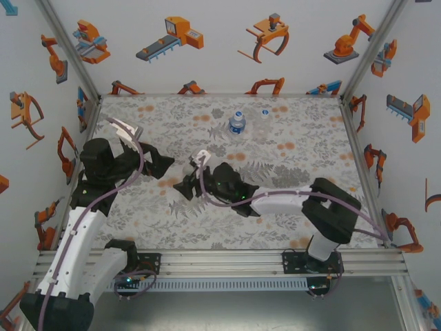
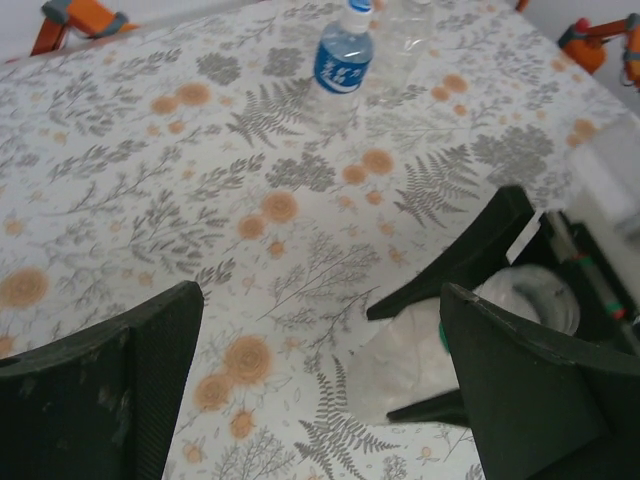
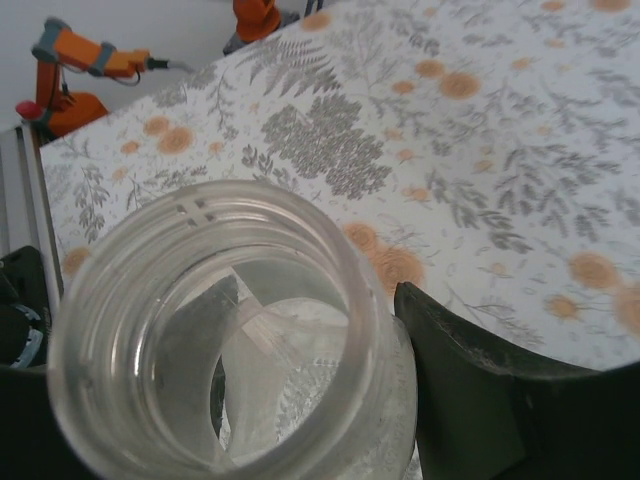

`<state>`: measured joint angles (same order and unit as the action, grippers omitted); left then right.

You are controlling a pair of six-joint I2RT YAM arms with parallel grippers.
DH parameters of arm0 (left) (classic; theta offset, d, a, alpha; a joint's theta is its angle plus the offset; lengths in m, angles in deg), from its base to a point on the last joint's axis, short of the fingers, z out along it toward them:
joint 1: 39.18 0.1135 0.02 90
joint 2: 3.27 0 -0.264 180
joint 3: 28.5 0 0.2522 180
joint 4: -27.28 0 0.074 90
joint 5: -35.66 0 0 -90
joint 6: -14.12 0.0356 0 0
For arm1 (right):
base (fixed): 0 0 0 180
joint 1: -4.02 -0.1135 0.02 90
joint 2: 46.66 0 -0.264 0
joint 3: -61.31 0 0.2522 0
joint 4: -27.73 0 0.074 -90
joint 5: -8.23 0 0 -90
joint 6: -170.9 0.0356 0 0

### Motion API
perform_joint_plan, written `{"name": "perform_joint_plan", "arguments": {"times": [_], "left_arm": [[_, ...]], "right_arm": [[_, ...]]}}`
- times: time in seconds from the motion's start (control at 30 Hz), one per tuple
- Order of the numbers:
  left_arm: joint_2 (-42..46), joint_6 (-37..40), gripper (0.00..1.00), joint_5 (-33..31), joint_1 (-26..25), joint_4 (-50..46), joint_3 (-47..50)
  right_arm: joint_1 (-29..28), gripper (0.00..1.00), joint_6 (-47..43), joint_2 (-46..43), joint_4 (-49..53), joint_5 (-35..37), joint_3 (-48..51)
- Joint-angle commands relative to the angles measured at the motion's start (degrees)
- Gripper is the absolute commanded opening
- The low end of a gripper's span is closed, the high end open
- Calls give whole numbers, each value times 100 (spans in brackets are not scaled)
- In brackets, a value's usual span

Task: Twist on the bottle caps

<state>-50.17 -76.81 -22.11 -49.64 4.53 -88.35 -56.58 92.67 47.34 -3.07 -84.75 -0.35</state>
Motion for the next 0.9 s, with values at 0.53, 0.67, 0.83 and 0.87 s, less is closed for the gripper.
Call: {"name": "perform_joint_plan", "arguments": {"times": [0.53, 0.67, 0.83, 0.87], "left_arm": [[-1033, 940, 89, 2991, -2024, 1276, -257], [-1215, 860, 89, 2871, -2241, 1467, -323], [-1491, 547, 89, 2895, -2655, 1923, -372], [-1523, 479, 89, 2889, -2747, 1998, -386]], "right_arm": [[1676, 25, 146, -3390, 2028, -2931, 256], [1674, 25, 188, -3471, 2280, -3767, -120], [1677, 24, 484, -3428, 1886, -4061, -290], [1674, 24, 515, -3416, 1796, -4061, -299]]}}
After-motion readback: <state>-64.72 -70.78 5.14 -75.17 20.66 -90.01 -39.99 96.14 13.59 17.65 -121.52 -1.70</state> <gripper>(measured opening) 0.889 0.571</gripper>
